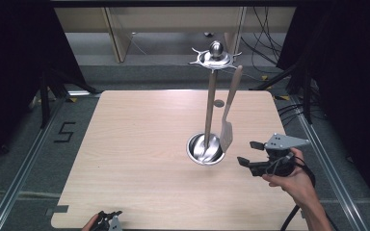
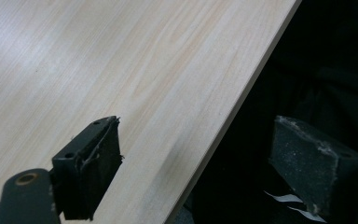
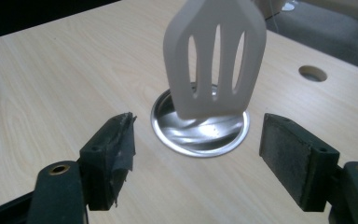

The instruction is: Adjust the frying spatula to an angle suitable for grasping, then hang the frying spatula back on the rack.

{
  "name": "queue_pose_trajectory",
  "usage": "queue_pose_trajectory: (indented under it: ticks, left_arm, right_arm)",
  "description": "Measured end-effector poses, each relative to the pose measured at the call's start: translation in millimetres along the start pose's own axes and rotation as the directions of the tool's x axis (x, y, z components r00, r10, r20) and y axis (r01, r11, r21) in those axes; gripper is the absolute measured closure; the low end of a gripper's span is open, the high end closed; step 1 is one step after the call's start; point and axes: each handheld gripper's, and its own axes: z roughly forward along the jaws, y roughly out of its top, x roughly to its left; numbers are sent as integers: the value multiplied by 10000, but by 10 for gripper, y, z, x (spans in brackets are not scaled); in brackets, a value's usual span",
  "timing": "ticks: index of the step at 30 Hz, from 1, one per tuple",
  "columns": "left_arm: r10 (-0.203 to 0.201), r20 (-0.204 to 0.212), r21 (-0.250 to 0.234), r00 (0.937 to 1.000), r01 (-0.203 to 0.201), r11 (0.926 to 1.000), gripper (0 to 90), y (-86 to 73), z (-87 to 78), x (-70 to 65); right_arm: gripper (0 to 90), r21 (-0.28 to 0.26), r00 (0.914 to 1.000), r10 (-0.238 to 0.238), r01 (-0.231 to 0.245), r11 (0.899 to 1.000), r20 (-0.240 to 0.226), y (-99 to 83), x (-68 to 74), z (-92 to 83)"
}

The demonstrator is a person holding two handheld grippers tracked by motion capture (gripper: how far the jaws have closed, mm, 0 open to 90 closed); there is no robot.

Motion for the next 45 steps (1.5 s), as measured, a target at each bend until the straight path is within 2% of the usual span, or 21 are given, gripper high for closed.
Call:
queue_pose_trajectory:
  ticks: [1,2,11,12,13,14,16,17,26,27,28,29,31,32,37,38,39,40,42,43,45]
  left_arm:
    - [-26,236,-40,9997,27,10000,155,1,4,-1]
    - [-26,236,-40,9997,27,10000,155,1,4,-1]
    - [136,-15,-66,9999,-137,9999,155,13,-2,-28]
    - [73,257,-106,9996,-70,9999,155,11,-5,-26]
    - [73,257,-106,9996,-70,9999,155,11,-5,-26]
    - [130,86,-48,9999,-130,9999,155,11,-12,-22]
    - [112,103,-63,9999,-112,9999,155,13,-10,-24]
    - [112,103,-63,9999,-112,9999,155,13,-10,-24]
    - [242,141,-78,9996,-241,9997,155,10,-13,-35]
    - [242,141,-78,9996,-241,9997,155,10,-13,-35]
    - [192,133,-52,9997,-191,9998,155,2,-11,-33]
    - [200,158,-47,9997,-199,9998,155,0,-8,-29]
    - [165,185,-76,9997,-163,9998,155,-4,-14,-28]
    - [224,164,-102,9996,-222,9997,155,-8,-20,-28]
    - [198,164,-117,9997,-196,9997,155,2,-11,-42]
    - [235,111,-133,9997,-234,9996,155,3,-17,-46]
    - [235,111,-133,9997,-234,9996,155,3,-17,-46]
    - [242,106,-87,9996,-242,9997,155,0,-13,-42]
    - [238,112,-54,9997,-237,9997,155,-1,-11,-37]
    - [243,108,-62,9996,-242,9997,155,-1,-12,-38]
    - [254,82,-72,9996,-254,9997,155,0,-13,-40]
  right_arm:
    - [274,111,9998,111,-109,9999,-154,-15,6,5]
    - [273,73,9996,158,-157,9999,-213,-38,9,20]
    - [261,482,9990,276,-259,9985,-365,-215,63,71]
    - [262,542,9984,300,-274,9982,-475,-231,64,78]
    - [261,620,9977,433,-401,9973,-524,-246,73,84]
    - [261,622,9978,435,-404,9972,-501,-263,74,98]
    - [259,708,9978,431,-395,9967,-500,-286,84,113]
    - [259,711,9983,223,-185,9973,-536,-289,70,114]
    - [255,857,9981,457,-420,9954,-418,-380,114,84]
    - [255,903,9982,276,-226,9957,-540,-390,95,83]
    - [255,959,9973,562,-515,9941,-468,-409,117,77]
    - [255,1018,9968,607,-552,9933,-516,-422,121,74]
    - [255,871,9983,319,-276,9958,-482,-456,104,83]
    - [255,1135,9963,680,-618,9916,-520,-469,129,70]
    - [259,953,9983,411,-370,9948,-420,-535,136,66]
    - [259,1077,9968,680,-632,9922,-413,-548,161,55]
    - [259,1077,9968,680,-632,9922,-413,-548,161,55]
    - [259,1012,9986,339,-297,9944,-410,-572,153,46]
    - [259,1059,9975,485,-430,9935,-507,-611,178,35]
    - [259,984,9982,299,-247,9948,-518,-632,160,38]
    - [258,1170,9970,534,-465,9920,-565,-688,193,35]
